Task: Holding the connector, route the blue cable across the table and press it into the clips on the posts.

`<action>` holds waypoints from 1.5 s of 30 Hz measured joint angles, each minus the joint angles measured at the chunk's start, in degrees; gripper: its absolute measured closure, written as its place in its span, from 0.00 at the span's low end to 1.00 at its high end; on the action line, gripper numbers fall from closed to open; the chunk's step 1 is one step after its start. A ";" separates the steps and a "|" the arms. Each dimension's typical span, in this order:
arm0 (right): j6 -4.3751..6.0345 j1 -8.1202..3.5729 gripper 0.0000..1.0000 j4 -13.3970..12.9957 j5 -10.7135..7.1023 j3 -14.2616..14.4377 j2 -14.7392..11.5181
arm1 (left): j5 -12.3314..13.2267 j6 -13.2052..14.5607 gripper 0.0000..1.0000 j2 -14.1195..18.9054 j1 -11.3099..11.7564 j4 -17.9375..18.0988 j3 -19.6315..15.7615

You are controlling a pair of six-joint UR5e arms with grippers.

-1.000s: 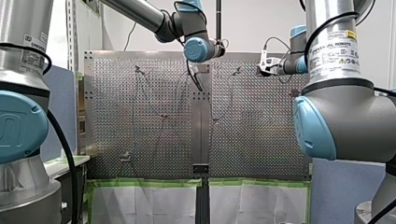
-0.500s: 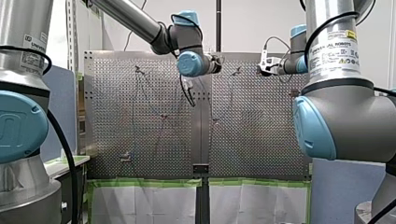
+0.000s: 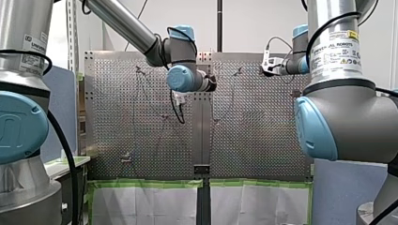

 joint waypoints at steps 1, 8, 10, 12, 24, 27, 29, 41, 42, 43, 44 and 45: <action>-0.03 -0.01 1.00 0.02 0.34 0.00 -0.01 | 0.00 0.00 0.00 -0.01 0.00 0.00 -0.65; -0.34 -0.09 1.00 0.27 2.21 0.00 -0.02 | 0.00 0.00 0.00 0.00 0.00 0.00 -4.07; -0.42 -0.10 1.00 0.31 2.46 0.01 -0.02 | 0.00 0.00 0.00 -0.01 0.00 0.00 -5.17; -0.44 -0.11 1.00 0.33 2.57 0.01 -0.03 | -0.02 0.00 0.00 0.00 0.00 0.00 -6.17; -0.52 -0.02 1.00 0.34 2.64 0.00 -0.10 | -0.01 0.00 0.00 -0.01 0.00 0.00 -12.42; -0.56 -0.04 1.00 0.36 2.64 0.00 -0.10 | 0.00 0.00 0.00 -0.01 0.00 0.00 -13.87; -0.64 -0.08 1.00 0.39 2.64 0.08 -0.09 | -0.01 0.00 0.00 -0.02 0.00 0.00 -14.88; -0.84 -0.13 1.00 0.43 2.64 0.26 -0.11 | -0.08 0.00 0.00 -0.02 0.00 0.00 -16.20; -0.83 -0.13 1.00 0.42 2.64 0.27 -0.11 | -0.08 0.00 0.00 -0.02 0.00 0.00 -16.20; -0.84 -0.13 1.00 0.42 2.64 0.26 -0.11 | -0.08 0.00 0.00 -0.02 0.00 0.00 -16.20; -0.84 -0.13 1.00 0.42 2.64 0.26 -0.11 | -0.08 0.00 0.00 -0.02 0.00 0.00 -16.21; -0.84 -0.13 1.00 0.43 2.64 0.26 -0.11 | -0.08 0.00 0.00 -0.02 0.00 0.00 -16.21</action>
